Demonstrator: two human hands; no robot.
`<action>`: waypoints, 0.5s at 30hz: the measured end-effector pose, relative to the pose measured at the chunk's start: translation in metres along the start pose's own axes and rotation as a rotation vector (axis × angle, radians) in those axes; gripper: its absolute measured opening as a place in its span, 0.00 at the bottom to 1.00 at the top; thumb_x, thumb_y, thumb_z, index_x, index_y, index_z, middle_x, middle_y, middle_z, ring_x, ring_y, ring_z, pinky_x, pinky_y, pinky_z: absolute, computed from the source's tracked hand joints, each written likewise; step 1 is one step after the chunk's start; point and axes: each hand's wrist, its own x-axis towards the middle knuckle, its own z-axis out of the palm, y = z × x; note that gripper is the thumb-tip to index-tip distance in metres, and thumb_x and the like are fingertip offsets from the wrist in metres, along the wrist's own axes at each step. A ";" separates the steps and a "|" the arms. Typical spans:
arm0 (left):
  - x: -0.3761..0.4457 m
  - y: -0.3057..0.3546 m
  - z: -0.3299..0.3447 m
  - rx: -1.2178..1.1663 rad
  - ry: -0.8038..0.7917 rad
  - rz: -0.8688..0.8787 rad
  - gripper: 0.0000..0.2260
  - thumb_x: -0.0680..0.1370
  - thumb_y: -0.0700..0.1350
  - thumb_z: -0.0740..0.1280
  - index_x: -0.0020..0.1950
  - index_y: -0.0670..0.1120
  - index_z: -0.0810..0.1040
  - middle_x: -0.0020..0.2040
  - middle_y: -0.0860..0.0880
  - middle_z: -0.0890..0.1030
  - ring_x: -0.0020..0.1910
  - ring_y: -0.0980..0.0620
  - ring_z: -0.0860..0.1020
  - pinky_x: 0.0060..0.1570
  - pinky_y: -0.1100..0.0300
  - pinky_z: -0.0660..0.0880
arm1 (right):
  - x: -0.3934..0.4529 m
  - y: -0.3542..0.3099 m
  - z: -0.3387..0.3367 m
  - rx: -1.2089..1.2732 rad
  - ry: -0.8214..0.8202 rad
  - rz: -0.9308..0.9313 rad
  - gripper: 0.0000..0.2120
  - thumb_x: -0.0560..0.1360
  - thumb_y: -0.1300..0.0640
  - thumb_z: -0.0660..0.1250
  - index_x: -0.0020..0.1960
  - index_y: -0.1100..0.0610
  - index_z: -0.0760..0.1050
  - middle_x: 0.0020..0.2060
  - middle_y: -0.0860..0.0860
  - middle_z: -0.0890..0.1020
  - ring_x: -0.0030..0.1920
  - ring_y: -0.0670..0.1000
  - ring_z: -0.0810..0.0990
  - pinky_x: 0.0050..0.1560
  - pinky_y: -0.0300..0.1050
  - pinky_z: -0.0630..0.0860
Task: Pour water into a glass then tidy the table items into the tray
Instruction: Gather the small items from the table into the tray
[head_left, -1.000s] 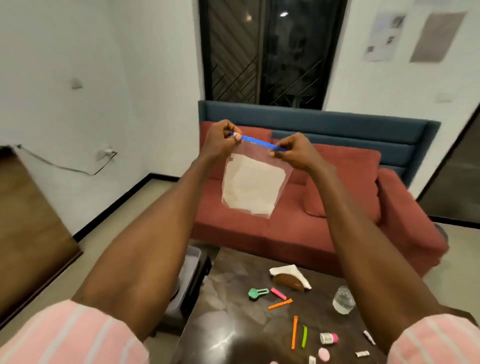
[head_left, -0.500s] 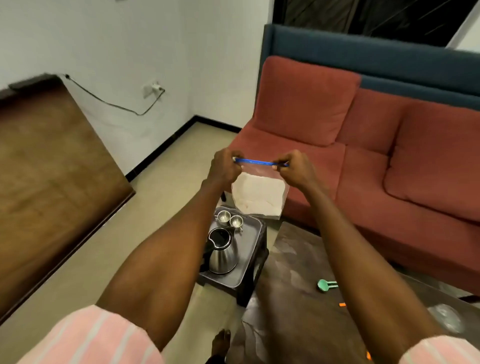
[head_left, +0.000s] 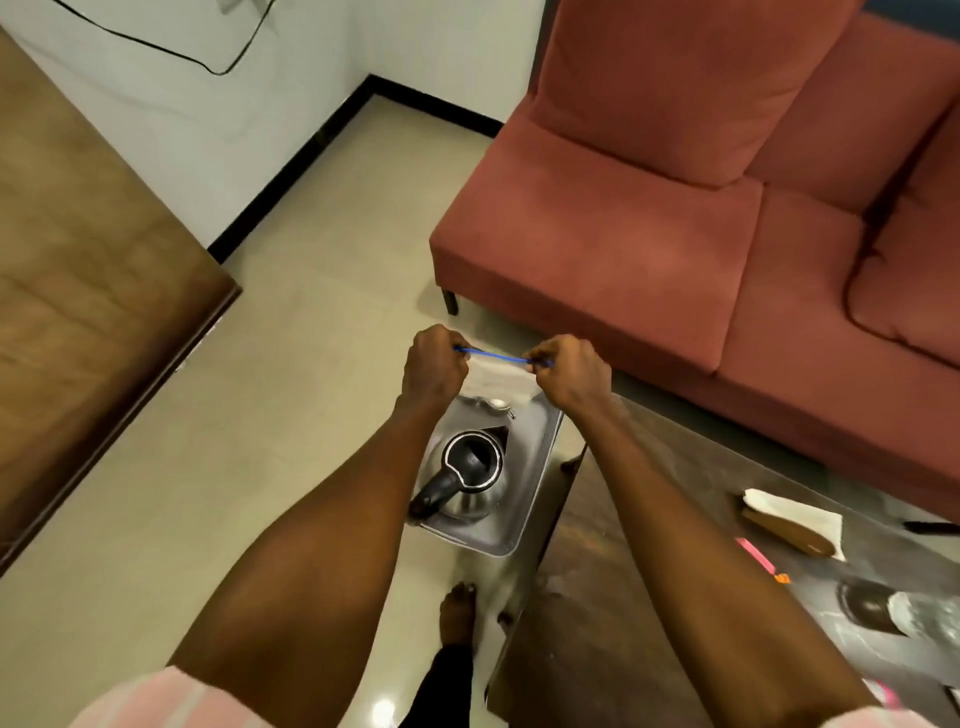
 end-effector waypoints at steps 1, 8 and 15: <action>0.004 -0.008 0.003 0.001 -0.008 -0.016 0.09 0.74 0.35 0.68 0.51 0.40 0.84 0.50 0.41 0.84 0.51 0.43 0.81 0.53 0.52 0.78 | 0.003 0.001 0.009 -0.007 -0.011 0.001 0.11 0.73 0.54 0.69 0.53 0.45 0.84 0.54 0.47 0.84 0.58 0.56 0.80 0.52 0.48 0.75; 0.013 -0.055 0.022 -0.004 -0.061 -0.085 0.08 0.72 0.33 0.67 0.48 0.36 0.84 0.47 0.37 0.84 0.50 0.39 0.81 0.51 0.52 0.77 | 0.016 0.002 0.055 -0.082 -0.075 0.014 0.11 0.71 0.55 0.69 0.52 0.45 0.84 0.51 0.48 0.85 0.55 0.55 0.82 0.51 0.46 0.76; 0.009 -0.085 0.042 -0.077 -0.091 -0.143 0.10 0.73 0.30 0.66 0.50 0.35 0.84 0.49 0.38 0.84 0.51 0.41 0.81 0.53 0.59 0.72 | 0.012 0.015 0.090 -0.136 -0.088 -0.005 0.11 0.71 0.58 0.70 0.51 0.46 0.84 0.51 0.50 0.85 0.55 0.55 0.82 0.52 0.48 0.77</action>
